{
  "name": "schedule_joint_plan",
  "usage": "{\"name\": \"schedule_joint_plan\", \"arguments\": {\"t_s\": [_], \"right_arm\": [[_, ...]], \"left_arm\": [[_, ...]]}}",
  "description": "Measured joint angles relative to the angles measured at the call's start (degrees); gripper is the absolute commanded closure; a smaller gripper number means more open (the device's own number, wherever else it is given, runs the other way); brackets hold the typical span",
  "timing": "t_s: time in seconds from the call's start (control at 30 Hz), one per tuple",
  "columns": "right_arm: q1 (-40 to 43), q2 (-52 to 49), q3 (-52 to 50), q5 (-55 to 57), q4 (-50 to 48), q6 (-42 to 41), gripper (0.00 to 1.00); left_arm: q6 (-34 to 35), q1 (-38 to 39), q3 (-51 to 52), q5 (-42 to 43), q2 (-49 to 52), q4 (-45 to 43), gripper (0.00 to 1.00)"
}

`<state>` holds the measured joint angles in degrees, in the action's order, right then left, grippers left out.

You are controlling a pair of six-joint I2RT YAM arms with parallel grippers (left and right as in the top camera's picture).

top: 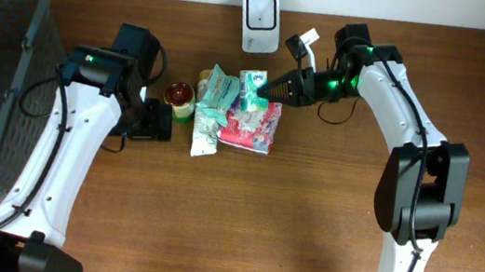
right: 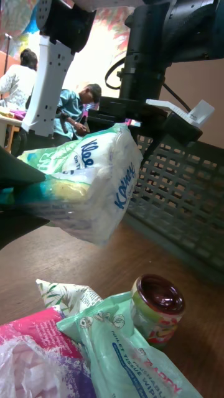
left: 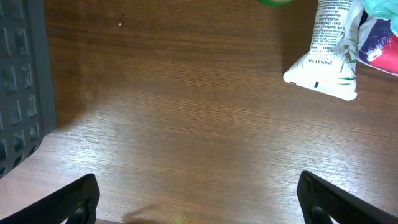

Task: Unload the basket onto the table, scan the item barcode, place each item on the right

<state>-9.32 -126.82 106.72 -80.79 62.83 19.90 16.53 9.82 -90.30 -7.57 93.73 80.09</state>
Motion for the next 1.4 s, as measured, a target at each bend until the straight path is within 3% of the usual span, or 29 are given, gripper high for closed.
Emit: {"name": "schedule_joint_plan", "arguments": {"t_s": [0.3, 1.4], "right_arm": [[0.00, 0.00, 0.00, 0.39, 4.17, 0.07, 0.96], [3.04, 0.00, 0.00, 4.31, 2.67, 0.02, 0.96]], "left_arm": [[0.00, 0.00, 0.00, 0.00, 0.00, 0.00, 0.01], [0.00, 0.00, 0.00, 0.00, 0.00, 0.00, 0.01]]}}
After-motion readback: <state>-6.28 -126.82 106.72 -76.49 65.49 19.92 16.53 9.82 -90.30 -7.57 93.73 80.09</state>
